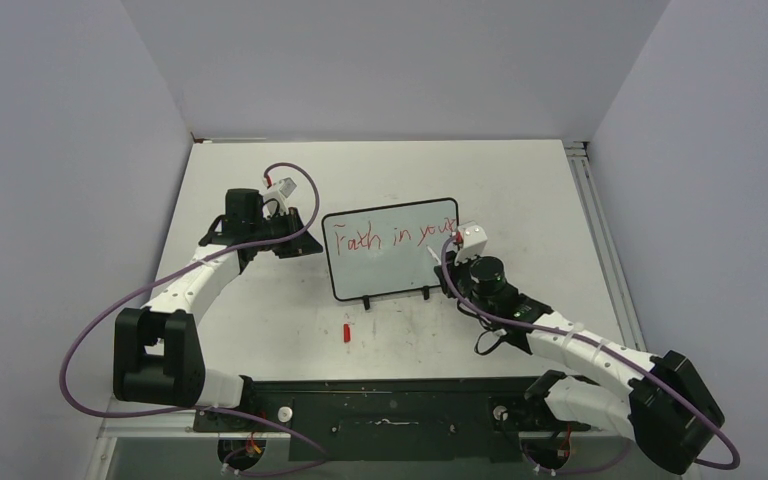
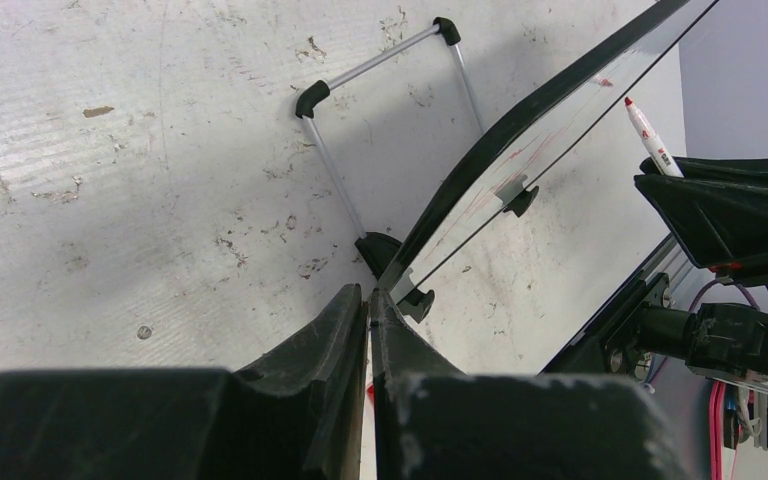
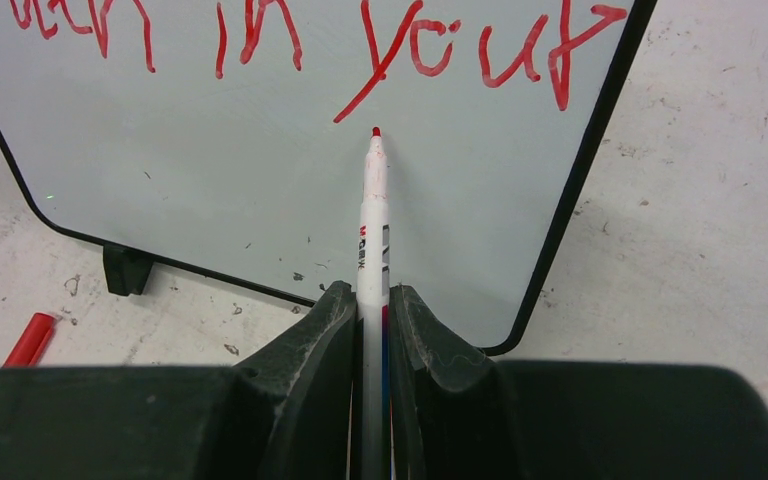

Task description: Write a sentence on the whiteboard

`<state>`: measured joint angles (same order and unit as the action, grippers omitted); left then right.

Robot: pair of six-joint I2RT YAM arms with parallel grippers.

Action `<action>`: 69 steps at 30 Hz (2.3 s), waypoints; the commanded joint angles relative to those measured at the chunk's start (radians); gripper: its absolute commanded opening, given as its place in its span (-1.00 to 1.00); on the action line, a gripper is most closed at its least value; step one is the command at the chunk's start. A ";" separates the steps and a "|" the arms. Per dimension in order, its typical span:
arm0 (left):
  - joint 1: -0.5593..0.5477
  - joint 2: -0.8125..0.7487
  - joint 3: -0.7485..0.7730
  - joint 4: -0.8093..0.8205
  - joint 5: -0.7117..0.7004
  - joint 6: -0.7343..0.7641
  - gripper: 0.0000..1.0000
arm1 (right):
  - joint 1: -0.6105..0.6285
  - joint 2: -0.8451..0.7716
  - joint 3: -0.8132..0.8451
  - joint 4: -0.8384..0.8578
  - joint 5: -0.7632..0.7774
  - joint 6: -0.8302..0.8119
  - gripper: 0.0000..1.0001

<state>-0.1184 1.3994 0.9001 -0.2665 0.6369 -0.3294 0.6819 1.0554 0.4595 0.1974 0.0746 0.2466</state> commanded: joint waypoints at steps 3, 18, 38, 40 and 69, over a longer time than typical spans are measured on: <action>-0.001 -0.030 0.003 0.007 0.003 0.010 -0.90 | 0.008 0.038 0.010 0.080 0.021 0.009 -0.89; -0.001 -0.031 0.005 0.009 0.004 0.010 -0.90 | 0.034 0.080 0.019 0.087 0.043 -0.008 -0.89; -0.001 -0.034 0.003 0.007 0.003 0.010 -0.91 | 0.057 0.021 -0.023 0.010 0.132 0.050 -0.89; -0.001 -0.035 0.003 0.007 0.002 0.009 -0.90 | 0.059 0.029 -0.022 0.014 0.121 0.050 -0.89; 0.025 -0.017 -0.018 0.090 0.121 -0.032 0.01 | 0.072 -0.022 0.004 -0.004 0.165 0.033 -0.89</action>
<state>-0.0944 1.3533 0.8722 -0.2241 0.7345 -0.3557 0.7700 1.0412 0.4412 0.1814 0.2100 0.2840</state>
